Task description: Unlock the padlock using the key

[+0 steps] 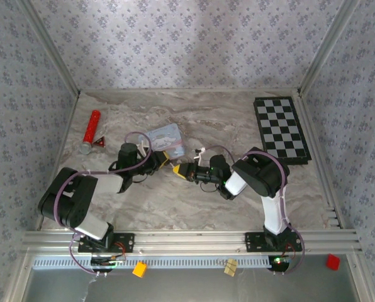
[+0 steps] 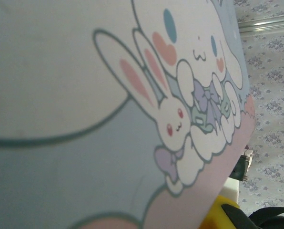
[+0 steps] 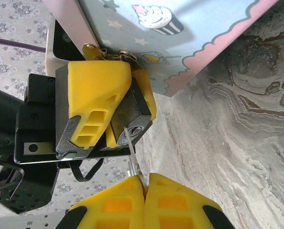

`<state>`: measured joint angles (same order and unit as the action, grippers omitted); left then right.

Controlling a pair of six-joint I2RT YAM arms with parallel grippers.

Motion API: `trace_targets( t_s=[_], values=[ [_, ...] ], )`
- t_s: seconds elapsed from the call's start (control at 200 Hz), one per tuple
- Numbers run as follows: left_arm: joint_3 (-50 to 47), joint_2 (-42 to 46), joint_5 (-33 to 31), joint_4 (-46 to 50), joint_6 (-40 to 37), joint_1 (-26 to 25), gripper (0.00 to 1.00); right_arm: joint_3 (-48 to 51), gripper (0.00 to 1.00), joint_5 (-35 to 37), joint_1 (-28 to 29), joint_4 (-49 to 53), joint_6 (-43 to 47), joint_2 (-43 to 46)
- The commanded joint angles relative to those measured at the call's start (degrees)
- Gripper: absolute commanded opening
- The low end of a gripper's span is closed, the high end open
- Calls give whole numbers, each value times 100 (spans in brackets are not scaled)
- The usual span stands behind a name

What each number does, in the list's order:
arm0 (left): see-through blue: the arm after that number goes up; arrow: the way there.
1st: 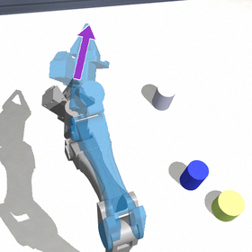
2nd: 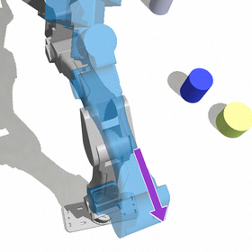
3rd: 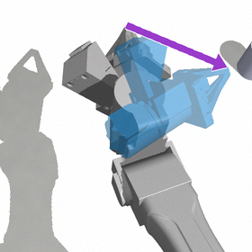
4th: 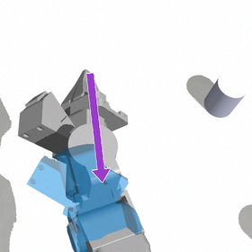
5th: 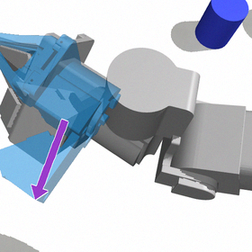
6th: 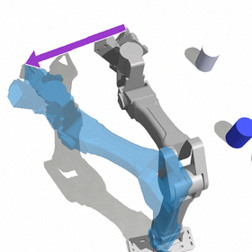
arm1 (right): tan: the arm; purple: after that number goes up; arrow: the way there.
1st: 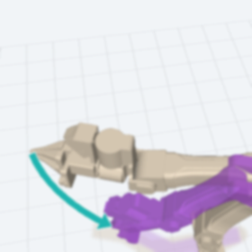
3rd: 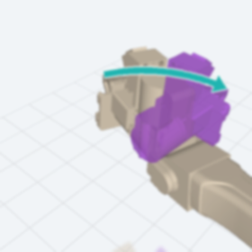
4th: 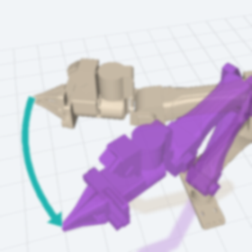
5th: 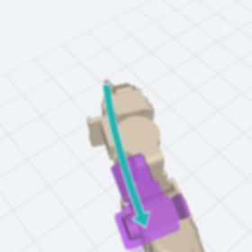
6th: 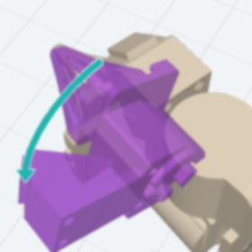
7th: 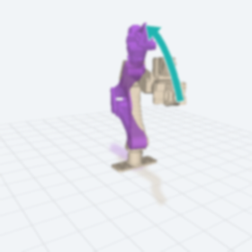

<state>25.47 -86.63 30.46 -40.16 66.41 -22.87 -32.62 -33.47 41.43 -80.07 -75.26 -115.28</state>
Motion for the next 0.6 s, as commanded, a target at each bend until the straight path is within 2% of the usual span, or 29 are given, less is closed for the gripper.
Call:
trace_targets(
  t_s=[0.0, 0.595],
  values=[
    [28, 287, 233, -554, 154, 20, 1, -86, 0, -50, 12, 19, -83, -2],
    [-42, 314, 116, -668, 171, 94, 0, -89, 0, 26, 80, 20, -94, -84]
  ],
)
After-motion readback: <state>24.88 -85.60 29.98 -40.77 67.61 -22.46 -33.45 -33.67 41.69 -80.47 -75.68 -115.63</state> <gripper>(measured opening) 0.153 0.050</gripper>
